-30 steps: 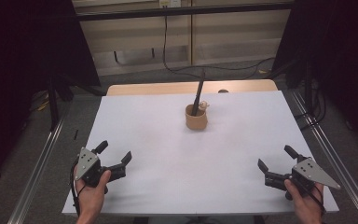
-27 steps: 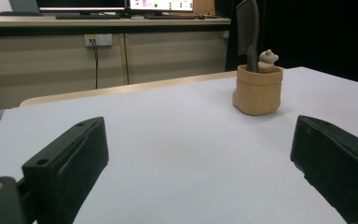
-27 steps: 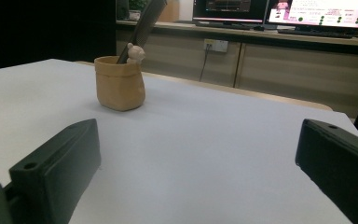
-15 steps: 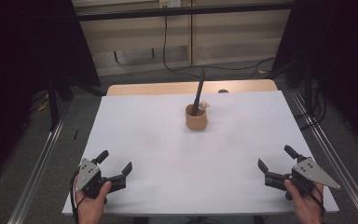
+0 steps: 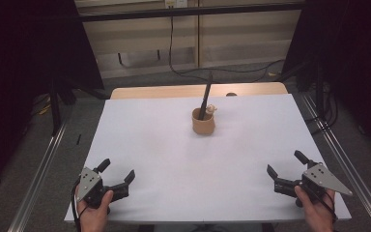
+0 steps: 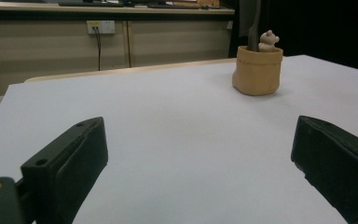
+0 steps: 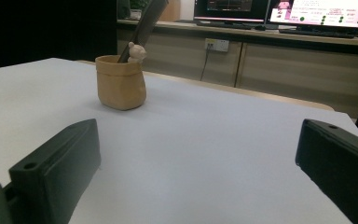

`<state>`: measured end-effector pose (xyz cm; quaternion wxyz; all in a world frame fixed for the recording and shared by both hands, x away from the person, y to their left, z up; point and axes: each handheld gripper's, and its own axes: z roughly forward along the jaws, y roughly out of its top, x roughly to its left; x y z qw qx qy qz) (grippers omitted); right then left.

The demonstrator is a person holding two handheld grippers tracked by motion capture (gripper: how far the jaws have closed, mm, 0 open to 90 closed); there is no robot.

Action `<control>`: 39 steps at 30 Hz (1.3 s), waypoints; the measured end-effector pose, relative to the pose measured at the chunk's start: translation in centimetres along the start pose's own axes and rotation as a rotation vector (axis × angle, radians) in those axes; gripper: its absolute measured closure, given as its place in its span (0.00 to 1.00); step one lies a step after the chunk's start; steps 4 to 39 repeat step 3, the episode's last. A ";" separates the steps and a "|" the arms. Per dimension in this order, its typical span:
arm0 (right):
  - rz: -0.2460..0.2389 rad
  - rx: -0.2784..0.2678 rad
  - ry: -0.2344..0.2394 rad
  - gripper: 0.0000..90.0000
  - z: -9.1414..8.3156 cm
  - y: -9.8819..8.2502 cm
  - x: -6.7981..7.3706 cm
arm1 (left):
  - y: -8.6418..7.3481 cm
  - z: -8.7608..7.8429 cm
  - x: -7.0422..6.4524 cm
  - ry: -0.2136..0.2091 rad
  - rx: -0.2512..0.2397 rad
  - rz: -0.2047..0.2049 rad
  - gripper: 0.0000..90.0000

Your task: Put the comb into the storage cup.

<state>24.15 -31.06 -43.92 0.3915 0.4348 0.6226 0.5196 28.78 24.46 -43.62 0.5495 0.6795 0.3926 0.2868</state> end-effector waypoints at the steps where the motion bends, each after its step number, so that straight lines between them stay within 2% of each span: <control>1: -0.001 -0.002 0.000 0.00 0.0 0.0 0.0 | 0.0 0.0 0.0 -0.002 0.001 0.000 0.04; 39: -0.001 -0.001 0.000 0.00 -0.1 0.0 0.0 | 0.2 0.0 0.0 -0.008 -0.005 -0.004 0.04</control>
